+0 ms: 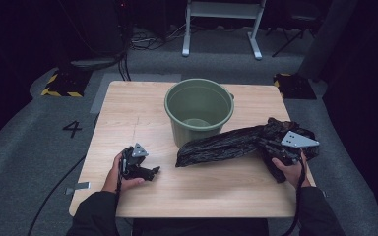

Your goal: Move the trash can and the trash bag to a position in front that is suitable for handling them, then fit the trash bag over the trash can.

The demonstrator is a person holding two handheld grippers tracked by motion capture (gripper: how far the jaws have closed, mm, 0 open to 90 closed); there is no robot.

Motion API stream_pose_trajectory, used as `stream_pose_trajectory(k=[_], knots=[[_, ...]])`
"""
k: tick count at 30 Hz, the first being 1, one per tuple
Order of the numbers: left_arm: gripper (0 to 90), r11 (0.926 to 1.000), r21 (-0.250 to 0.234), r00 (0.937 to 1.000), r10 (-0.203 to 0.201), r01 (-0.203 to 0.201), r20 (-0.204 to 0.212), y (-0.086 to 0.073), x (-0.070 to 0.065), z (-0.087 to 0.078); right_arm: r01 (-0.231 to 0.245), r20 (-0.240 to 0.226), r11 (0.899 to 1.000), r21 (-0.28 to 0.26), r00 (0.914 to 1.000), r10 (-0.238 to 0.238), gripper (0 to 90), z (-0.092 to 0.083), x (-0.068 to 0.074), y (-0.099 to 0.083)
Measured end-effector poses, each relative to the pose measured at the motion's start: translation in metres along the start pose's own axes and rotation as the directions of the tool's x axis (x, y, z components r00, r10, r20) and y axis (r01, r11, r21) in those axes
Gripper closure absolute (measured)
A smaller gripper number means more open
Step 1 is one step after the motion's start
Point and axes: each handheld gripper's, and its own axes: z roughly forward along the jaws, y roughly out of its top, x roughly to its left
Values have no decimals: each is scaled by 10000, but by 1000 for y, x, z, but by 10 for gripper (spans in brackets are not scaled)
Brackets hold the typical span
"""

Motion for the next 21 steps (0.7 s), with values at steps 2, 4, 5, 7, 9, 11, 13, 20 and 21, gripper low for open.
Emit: stream_pose_trajectory(k=[2,4,5,7,9,11,13,20,21], knots=[[113,10000,0,10000,2,-2,0,0,0,0,-1,4,10000,8,10000,1,893,0,0,0],[111,10000,4,10000,3,-3,2,0,0,0,58,25,10000,-27,10000,-58,893,-1,0,1],[106,10000,45,10000,29,-29,53,1,1,0,92,79,9998,-157,9999,-90,893,-4,0,3],[84,9999,74,9999,113,-114,116,2,3,2,124,147,9994,-335,9998,-119,894,-9,-1,6],[57,9995,184,9993,270,-275,263,4,6,4,138,172,9982,-584,9998,-128,894,-14,-1,11],[47,9995,191,9993,246,-251,292,5,7,5,140,193,9976,-684,9997,-127,894,-16,0,12],[28,9992,226,9989,327,-334,328,7,9,7,193,246,9964,-828,9995,-173,894,-20,0,15],[15,9988,291,9986,390,-400,355,8,9,8,294,374,9883,-1494,9990,-241,895,-34,3,27],[15,9987,274,9986,424,-432,319,8,9,8,339,376,9868,-1584,9989,-283,895,-36,4,28]])
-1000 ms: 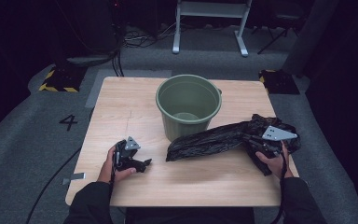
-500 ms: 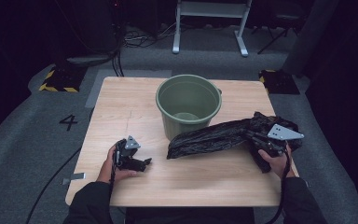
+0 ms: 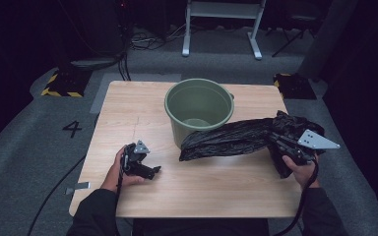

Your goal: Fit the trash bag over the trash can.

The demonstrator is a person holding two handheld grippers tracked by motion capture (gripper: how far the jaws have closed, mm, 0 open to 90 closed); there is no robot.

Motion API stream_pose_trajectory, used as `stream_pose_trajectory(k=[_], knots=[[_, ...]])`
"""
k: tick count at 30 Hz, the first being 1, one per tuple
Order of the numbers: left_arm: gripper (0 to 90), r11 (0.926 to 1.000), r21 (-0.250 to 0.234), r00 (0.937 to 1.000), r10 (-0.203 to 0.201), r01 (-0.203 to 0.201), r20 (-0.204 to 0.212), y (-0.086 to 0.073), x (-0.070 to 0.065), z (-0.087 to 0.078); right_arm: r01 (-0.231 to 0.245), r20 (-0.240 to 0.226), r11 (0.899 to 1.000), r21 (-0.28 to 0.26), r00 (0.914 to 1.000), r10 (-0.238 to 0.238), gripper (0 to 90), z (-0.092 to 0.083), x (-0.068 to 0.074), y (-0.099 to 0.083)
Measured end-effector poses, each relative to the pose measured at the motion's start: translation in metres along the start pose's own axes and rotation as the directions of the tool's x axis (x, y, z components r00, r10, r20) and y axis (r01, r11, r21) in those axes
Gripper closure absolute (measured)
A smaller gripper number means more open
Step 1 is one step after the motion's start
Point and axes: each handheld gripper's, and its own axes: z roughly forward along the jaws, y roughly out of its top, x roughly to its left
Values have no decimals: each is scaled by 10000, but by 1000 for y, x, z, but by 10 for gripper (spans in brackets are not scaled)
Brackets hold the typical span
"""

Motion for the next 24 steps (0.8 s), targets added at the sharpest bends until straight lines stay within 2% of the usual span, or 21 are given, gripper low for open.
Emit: stream_pose_trajectory(k=[2,7,8,9,10,11,13,14,16,18,22,24], knots=[[11,9998,7,9998,-194,194,-102,1,-1,1,74,131,9999,-86,9999,-73,895,-3,2,5],[18,9995,137,9993,-297,300,-222,3,-2,1,163,331,9995,-276,9993,-154,895,-8,5,13],[39,9995,137,9993,-297,300,-222,3,-2,1,163,331,9995,-276,9993,-154,895,-8,5,13],[101,9991,-177,9992,-392,390,-118,3,-1,-2,210,433,9988,-439,9989,-191,895,-12,5,16],[201,9991,-177,9992,-392,390,-118,3,-1,-2,210,433,9988,-439,9989,-191,895,-12,5,16],[229,9980,-363,9985,-511,518,181,3,0,-5,151,511,9976,-671,9986,-117,896,-16,5,20],[117,9979,-383,9985,-516,522,169,3,0,-5,121,601,9961,-875,9982,-69,896,-20,4,22],[117,9983,-337,9988,-466,470,131,4,-1,-5,121,601,9961,-875,9982,-69,896,-20,4,22],[204,9983,-262,9985,-506,512,209,4,-1,-4,135,723,9939,-1091,9974,-56,896,-26,4,26],[150,9985,-137,9986,-533,534,65,3,-2,-2,114,726,9906,-1366,9974,-15,896,-31,3,29],[147,9988,-118,9988,-483,482,-63,4,-3,-2,225,884,9816,-1894,9961,-58,897,-44,2,37],[147,9990,-90,9991,-428,427,-82,4,-4,-1,237,909,9823,-1860,9958,-68,897,-45,2,39]])
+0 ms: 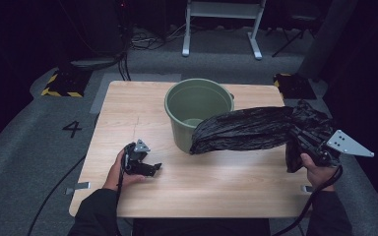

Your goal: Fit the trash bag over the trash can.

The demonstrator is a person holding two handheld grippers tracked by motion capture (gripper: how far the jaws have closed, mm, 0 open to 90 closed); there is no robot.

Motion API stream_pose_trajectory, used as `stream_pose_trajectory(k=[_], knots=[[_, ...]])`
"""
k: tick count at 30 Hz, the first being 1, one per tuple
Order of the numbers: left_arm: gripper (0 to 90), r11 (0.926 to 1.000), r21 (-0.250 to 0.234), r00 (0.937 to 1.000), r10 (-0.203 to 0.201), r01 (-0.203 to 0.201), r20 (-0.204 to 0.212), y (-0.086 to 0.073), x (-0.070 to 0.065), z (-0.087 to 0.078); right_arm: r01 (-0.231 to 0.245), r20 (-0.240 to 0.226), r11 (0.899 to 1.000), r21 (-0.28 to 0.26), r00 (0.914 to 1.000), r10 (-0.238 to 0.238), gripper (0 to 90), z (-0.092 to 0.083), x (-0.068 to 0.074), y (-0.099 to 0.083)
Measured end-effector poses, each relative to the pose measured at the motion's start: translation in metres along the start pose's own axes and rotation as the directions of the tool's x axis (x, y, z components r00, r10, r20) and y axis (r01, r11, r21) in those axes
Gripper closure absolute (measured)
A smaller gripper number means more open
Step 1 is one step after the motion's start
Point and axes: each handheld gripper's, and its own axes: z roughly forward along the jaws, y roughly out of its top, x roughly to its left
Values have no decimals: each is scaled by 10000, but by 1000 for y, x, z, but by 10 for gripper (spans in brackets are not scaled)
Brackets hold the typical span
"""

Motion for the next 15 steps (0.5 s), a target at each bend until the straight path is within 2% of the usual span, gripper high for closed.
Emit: stream_pose_trajectory(k=[2,4,5,6,7,8,9,10,11,12,13,14,15], knots=[[167,10000,-7,10000,27,-27,75,0,-1,0,76,122,9999,85,9999,-77,897,1,0,3],[169,9997,-211,9996,82,-76,282,1,-1,-4,82,242,9999,152,9997,-85,896,4,0,6],[167,9993,-353,9997,143,-135,218,3,-1,-7,189,510,9993,335,9985,-206,897,9,-1,10],[167,9956,-860,9993,373,-375,-39,6,-4,-17,255,665,9987,441,9974,-284,896,12,-1,11],[167,9956,-860,9993,373,-375,-39,6,-4,-17,255,665,9987,441,9974,-284,896,12,-1,11],[167,9931,-1136,9996,292,-283,62,8,-4,-23,180,933,9985,511,9954,-227,895,18,0,14],[167,9894,-1438,9997,225,-209,94,11,-4,-30,180,933,9985,511,9954,-227,895,18,0,14],[167,9769,-2124,9996,272,-246,93,15,-5,-45,174,1280,9972,728,9914,-267,894,23,1,16],[167,9769,-2124,9996,272,-246,93,15,-5,-45,174,1280,9972,728,9914,-267,894,23,1,16],[167,9674,-2518,9995,318,-286,86,18,-6,-56,214,1366,9967,786,9901,-321,894,25,2,17],[167,9522,-3031,9992,348,-391,-195,24,-8,-70,343,1588,9945,993,9861,-499,894,30,3,19],[168,9522,-3031,9992,348,-391,-195,24,-8,-70,343,1588,9945,993,9861,-499,894,30,3,19],[170,9440,-3265,9988,391,-466,-296,27,-9,-76,410,1702,9917,1218,9835,-616,894,36,4,21]])
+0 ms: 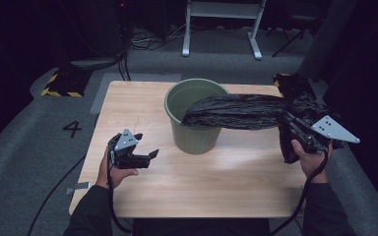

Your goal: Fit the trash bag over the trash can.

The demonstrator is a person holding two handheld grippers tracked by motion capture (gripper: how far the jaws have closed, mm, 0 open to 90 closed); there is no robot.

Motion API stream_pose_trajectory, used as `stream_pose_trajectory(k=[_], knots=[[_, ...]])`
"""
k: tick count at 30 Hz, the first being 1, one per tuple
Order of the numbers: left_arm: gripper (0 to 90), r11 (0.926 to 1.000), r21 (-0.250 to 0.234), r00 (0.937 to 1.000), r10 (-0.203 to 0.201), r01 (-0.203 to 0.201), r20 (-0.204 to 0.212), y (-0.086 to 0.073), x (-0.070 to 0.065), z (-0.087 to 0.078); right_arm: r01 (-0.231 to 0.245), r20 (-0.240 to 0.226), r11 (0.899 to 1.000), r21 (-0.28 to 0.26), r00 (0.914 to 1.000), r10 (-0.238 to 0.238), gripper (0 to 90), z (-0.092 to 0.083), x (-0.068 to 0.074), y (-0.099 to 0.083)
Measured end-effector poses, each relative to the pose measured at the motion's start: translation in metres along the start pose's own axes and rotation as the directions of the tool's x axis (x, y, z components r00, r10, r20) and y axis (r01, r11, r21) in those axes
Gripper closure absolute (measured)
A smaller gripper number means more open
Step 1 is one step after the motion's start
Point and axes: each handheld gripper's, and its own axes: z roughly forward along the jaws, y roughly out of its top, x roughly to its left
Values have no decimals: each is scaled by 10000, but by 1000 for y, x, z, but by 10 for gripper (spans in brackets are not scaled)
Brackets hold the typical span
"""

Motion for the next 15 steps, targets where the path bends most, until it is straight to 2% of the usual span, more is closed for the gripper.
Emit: stream_pose_trajectory(k=[1,2,3,4,6,9,10,11,12,13,14,15], knots=[[170,9992,-392,9999,99,-97,58,11,-1,-7,39,83,9999,110,10000,-40,894,2,0,1],[171,9992,-392,9999,99,-97,58,11,-1,-7,39,83,9999,110,10000,-40,894,2,0,1],[171,9979,-623,9997,200,-193,111,18,-1,-10,55,75,9997,226,10000,-56,894,4,0,2],[172,9965,-791,9995,293,-281,141,23,-2,-12,85,303,9990,433,9995,-98,895,8,1,3],[173,9901,-1344,9985,444,-396,325,41,-3,-17,178,416,9983,556,9989,-201,895,10,1,4],[179,9844,-1555,9960,870,-825,225,67,-6,-18,190,382,9972,727,9990,-218,894,14,1,4],[184,9831,-1605,9951,946,-886,303,74,-7,-17,224,408,9968,773,9988,-256,894,15,1,4],[195,9780,-1700,9917,1269,-1213,226,93,-10,-14,223,366,9963,833,9990,-254,894,17,2,4],[207,9780,-1700,9917,1269,-1213,226,93,-10,-14,223,366,9963,833,9990,-254,894,17,2,4],[219,9754,-1713,9897,1426,-1388,96,107,-11,-9,228,350,9954,933,9990,-261,895,18,2,6],[227,9754,-1713,9897,1426,-1388,96,107,-11,-9,210,267,9948,995,9994,-237,895,19,3,7],[245,9741,-1730,9891,1472,-1452,-13,119,-11,-1,246,232,9948,986,9994,-271,894,19,3,8]])
